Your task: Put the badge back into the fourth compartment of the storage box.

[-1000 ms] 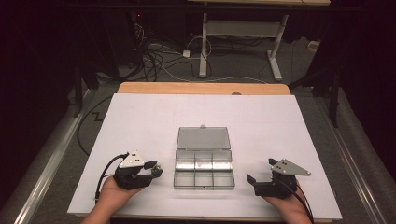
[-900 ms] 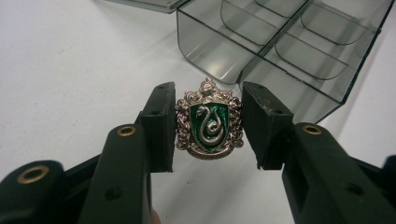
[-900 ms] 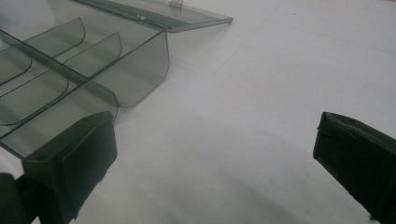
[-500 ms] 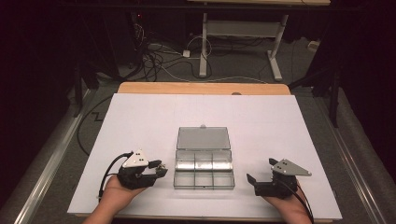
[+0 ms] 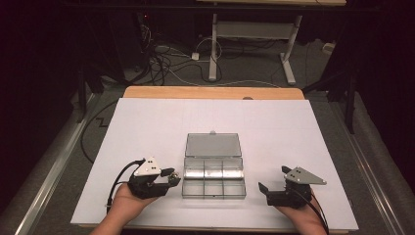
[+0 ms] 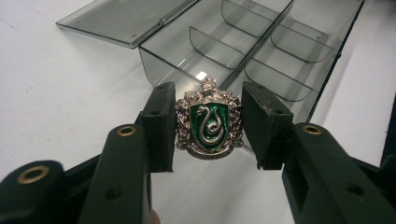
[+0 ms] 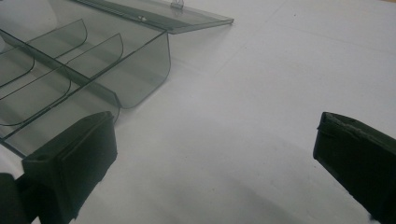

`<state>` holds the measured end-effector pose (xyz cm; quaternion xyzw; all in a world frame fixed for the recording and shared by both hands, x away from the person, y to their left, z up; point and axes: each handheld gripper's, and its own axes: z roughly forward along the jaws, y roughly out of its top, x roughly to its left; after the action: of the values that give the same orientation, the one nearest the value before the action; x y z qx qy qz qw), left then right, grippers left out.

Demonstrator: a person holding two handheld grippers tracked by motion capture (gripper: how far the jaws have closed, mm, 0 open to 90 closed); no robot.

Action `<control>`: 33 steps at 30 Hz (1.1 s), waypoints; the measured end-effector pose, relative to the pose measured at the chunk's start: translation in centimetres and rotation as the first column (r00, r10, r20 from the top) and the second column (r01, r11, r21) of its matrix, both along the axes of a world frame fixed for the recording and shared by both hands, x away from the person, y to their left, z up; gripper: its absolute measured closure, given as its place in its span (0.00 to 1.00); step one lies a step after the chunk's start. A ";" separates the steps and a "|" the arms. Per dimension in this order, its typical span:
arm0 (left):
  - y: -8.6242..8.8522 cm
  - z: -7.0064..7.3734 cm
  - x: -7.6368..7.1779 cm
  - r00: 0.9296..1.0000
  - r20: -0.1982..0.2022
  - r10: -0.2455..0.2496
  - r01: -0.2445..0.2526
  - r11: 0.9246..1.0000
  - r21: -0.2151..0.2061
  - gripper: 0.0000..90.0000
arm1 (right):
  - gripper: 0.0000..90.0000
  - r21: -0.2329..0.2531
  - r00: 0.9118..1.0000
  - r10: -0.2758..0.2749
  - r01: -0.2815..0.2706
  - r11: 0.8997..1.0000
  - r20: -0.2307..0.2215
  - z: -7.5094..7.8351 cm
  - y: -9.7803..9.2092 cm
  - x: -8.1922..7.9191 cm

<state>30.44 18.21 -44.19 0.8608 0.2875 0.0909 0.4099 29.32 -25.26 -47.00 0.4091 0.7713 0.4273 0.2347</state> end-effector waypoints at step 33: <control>-3.7 0.2 0.4 0.998 -0.003 -0.065 0.065 0.997 -0.028 0.61 | 0.00 -0.007 1.000 0.002 -0.002 1.000 0.007 0.0 0.0 0.0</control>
<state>30.88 14.55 -43.96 0.8642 0.2613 0.0717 0.4239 29.30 -25.25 -46.98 0.4062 0.7724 0.4262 0.2384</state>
